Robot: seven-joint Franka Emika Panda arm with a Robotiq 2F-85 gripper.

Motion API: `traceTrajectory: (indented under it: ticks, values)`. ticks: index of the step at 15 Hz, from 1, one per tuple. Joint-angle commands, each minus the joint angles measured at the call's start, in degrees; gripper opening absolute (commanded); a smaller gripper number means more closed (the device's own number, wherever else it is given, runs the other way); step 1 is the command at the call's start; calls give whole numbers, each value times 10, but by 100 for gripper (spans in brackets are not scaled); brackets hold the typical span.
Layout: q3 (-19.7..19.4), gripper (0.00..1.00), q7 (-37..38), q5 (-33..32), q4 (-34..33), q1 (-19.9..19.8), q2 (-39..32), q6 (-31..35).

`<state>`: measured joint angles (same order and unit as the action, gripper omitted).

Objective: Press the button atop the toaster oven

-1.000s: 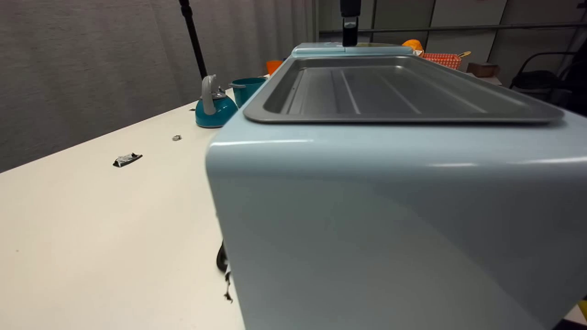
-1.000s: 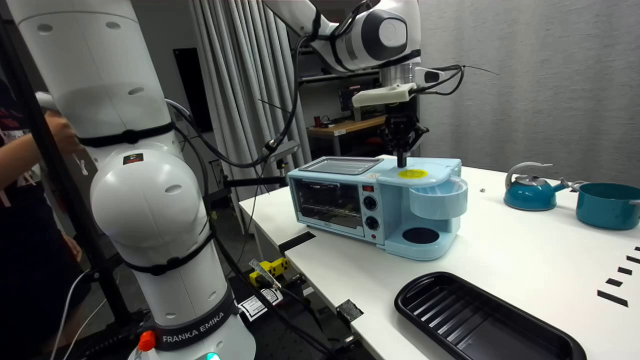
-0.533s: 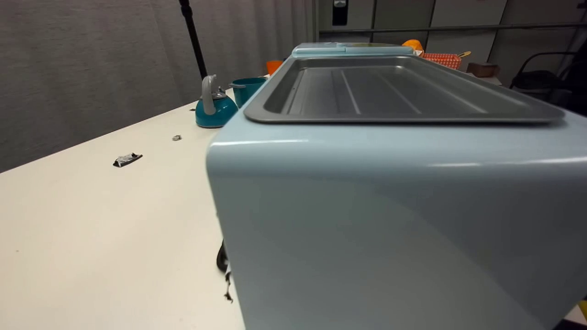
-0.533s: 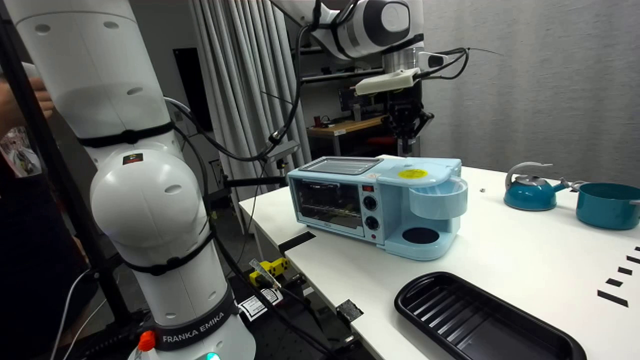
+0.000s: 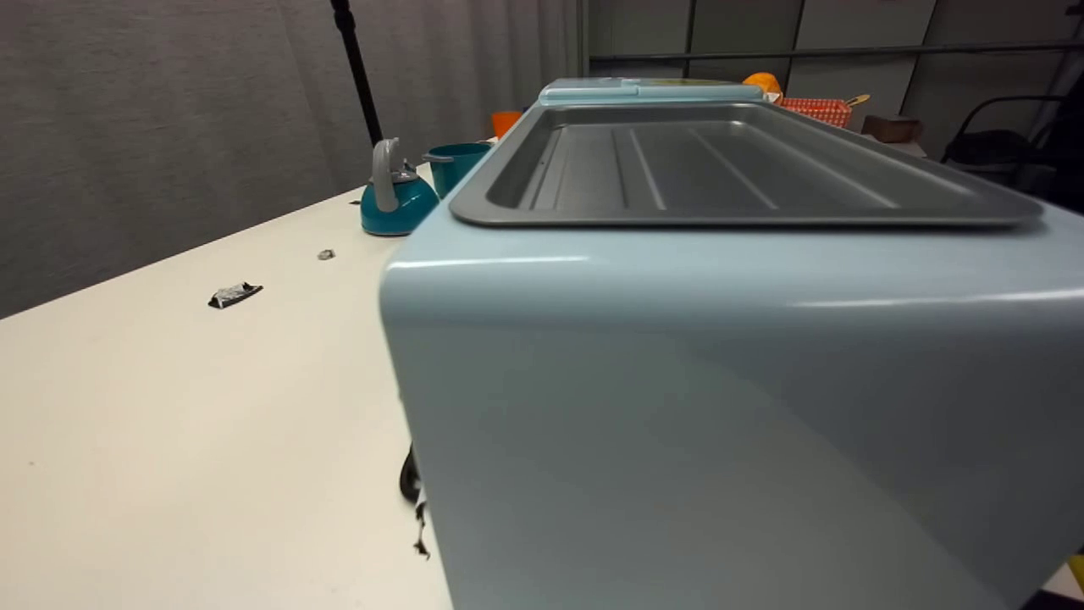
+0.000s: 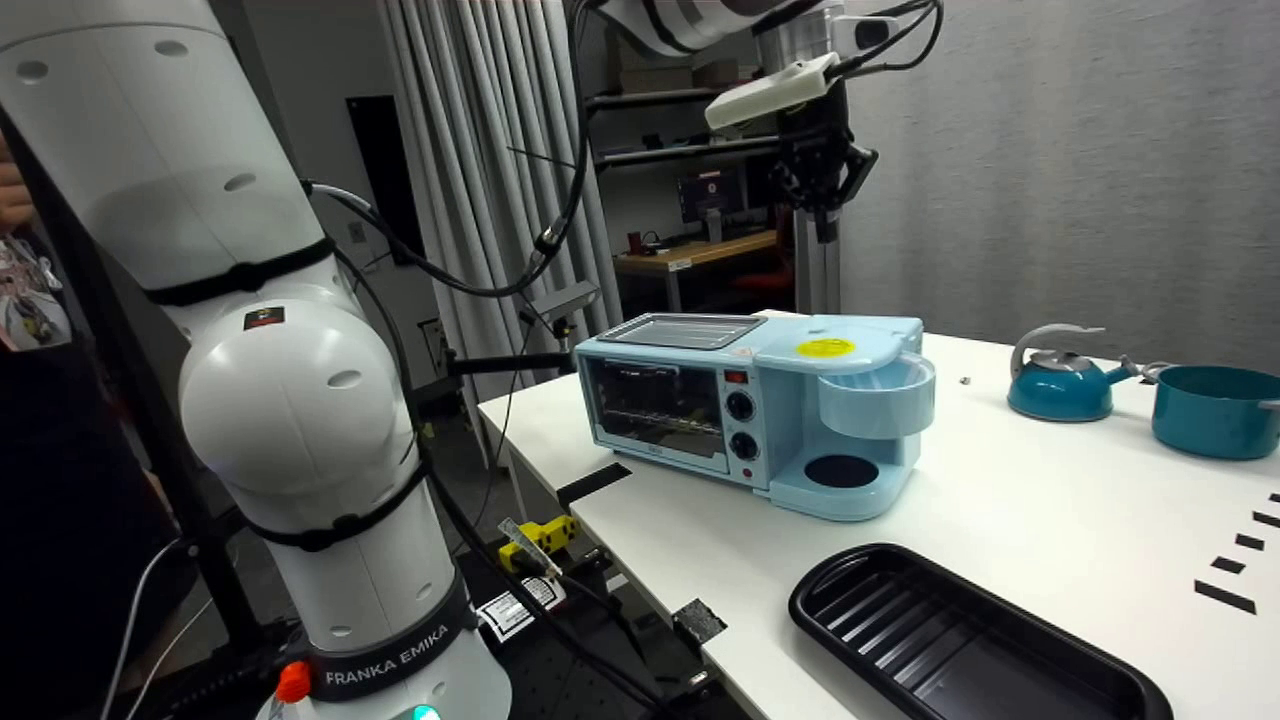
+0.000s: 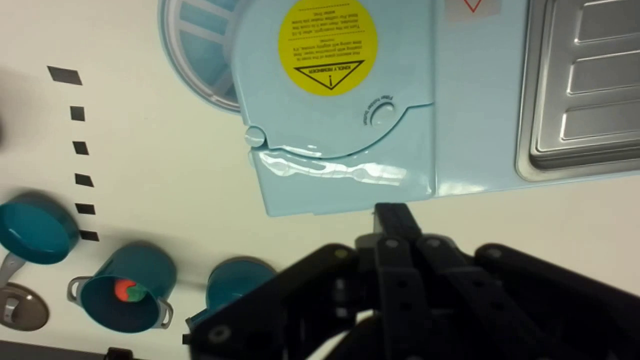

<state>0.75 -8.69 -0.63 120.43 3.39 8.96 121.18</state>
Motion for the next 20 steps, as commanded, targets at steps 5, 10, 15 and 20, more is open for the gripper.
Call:
traceTrajectory:
  ticks: [5, 10, 15, 20]
  values:
    - [5, 0, 23, -6, 40, -4, 76, 48]
    - [8, 0, 36, -10, 108, -4, 113, 121]
    - [7, 0, 44, -8, 159, -5, 138, 148]
    - [8, 0, 52, -3, 180, -3, 152, 149]
